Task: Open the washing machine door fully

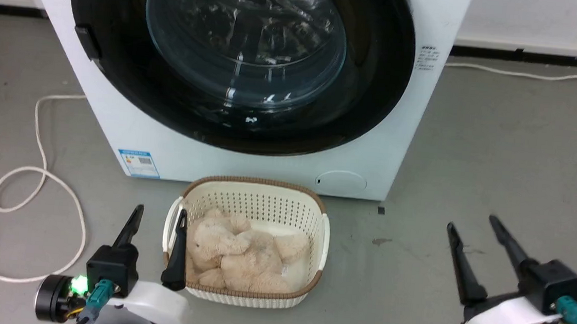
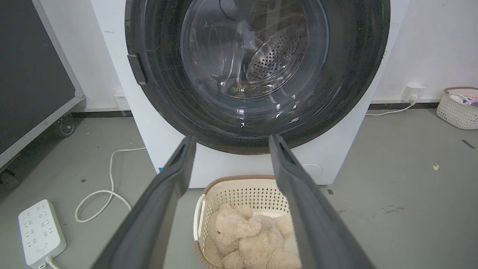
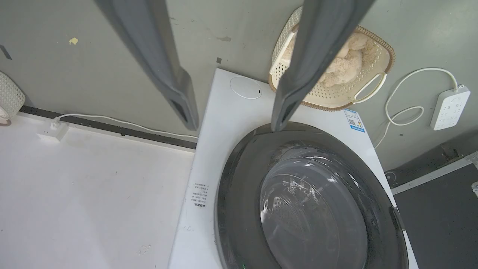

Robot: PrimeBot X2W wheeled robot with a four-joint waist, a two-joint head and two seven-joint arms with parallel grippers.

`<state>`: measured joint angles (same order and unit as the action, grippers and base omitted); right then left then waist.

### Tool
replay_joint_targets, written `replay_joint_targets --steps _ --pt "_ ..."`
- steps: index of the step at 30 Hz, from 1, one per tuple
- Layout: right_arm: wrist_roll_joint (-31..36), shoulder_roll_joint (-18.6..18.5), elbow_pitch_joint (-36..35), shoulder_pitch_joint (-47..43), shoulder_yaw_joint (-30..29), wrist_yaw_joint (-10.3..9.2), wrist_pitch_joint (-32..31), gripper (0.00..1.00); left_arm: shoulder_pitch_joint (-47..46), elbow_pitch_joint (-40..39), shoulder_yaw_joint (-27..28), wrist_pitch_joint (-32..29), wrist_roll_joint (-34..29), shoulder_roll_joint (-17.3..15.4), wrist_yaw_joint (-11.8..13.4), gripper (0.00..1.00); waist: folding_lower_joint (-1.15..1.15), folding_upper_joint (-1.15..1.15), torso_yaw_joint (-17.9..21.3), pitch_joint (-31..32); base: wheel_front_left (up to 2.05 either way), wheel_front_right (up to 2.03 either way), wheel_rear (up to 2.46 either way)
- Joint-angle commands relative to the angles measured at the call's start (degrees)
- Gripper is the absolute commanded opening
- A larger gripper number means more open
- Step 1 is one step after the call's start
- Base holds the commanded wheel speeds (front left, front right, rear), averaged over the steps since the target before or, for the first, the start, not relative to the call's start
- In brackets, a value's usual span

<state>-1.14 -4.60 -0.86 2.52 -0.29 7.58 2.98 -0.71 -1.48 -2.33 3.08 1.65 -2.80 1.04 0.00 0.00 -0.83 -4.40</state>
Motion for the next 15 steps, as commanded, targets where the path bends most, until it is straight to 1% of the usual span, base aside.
replay_joint_targets --steps 1,4,10,13,14,15 --pt "-0.7 -0.9 -0.5 1.6 -0.2 -0.02 0.5 1.0 -1.2 -0.5 -0.4 0.6 0.1 0.0 0.4 1.0 0.0 0.0 -0.4 -1.0 0.0 0.0 0.0" --pt "-1.5 -2.0 -0.9 3.5 -0.2 -0.02 0.4 1.0 -1.9 -1.0 -0.9 0.9 0.2 0.0 0.6 1.0 0.0 0.0 -0.8 -2.3 0.0 0.0 0.0" --pt "-5.1 -3.9 -1.1 8.4 -0.8 -0.03 -0.9 1.0 -3.3 -1.8 -2.0 1.6 0.8 0.0 1.1 1.0 0.0 0.0 -1.7 -4.9 0.0 0.0 0.0" --pt "-7.8 -4.0 -0.4 11.3 -1.8 -0.03 -2.2 1.0 -3.8 -2.1 -2.5 2.0 1.1 0.0 1.5 1.0 0.0 0.0 -2.2 -6.1 0.0 0.0 0.0" --pt "-8.7 -4.0 0.0 12.3 -2.3 -0.03 -2.7 0.48 -4.0 -2.2 -2.7 2.1 1.2 0.0 1.6 1.0 0.0 0.0 -2.4 -6.4 0.0 0.0 0.0" --pt "-9.0 -4.3 0.3 13.4 -2.5 -0.03 -3.0 0.0 -4.2 -2.3 -2.9 2.2 1.4 0.0 1.7 1.0 0.0 0.0 -2.6 -6.7 0.0 0.0 0.0"
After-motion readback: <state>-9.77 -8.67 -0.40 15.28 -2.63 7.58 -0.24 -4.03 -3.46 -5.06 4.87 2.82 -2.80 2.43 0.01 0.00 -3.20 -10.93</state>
